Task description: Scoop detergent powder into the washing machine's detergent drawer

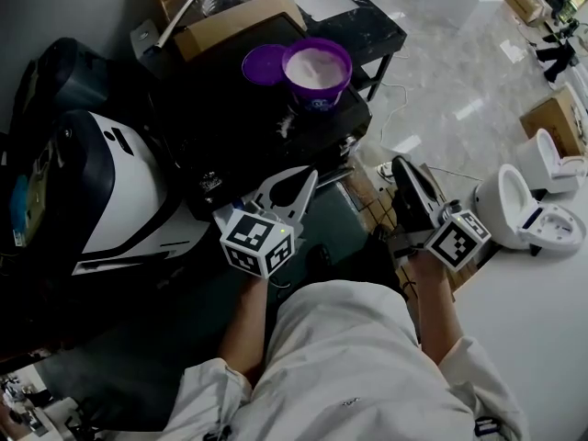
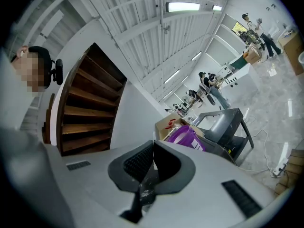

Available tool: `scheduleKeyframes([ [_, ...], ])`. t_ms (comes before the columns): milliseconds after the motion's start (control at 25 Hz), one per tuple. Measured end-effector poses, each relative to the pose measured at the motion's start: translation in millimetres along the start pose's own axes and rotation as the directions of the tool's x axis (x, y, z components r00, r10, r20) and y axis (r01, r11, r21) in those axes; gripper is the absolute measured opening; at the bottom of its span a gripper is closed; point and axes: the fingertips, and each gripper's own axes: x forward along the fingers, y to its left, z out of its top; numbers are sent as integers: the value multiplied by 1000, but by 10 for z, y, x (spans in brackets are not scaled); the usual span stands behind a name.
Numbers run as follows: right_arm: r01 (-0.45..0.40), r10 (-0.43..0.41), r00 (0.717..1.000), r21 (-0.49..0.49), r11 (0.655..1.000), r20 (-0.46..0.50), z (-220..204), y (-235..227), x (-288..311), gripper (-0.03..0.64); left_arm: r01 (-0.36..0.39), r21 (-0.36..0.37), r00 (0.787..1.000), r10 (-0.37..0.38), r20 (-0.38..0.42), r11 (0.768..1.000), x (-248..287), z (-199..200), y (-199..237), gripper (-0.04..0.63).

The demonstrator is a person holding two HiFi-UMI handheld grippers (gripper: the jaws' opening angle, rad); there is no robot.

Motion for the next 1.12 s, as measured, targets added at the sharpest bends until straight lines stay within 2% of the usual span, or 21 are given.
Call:
scheduleKeyframes([
  [440,-25,25,1000,4,1000,-10,33,-43,150,11,-27,-4,1000,27,0,1000,15,-8,82,18],
  [680,-62,61,998,-19,998,-23,153,-67,381,11,-59,5,998,59,-2,998,94,43,210,18],
  [880,-88,88,995,22,996,-44,195,-138,595,11,-85,-6,996,85,7,996,190,131,328,18],
  [1120,-121,122,990,16,993,-74,345,-239,921,12,-113,-17,993,113,12,993,383,236,494,18],
])
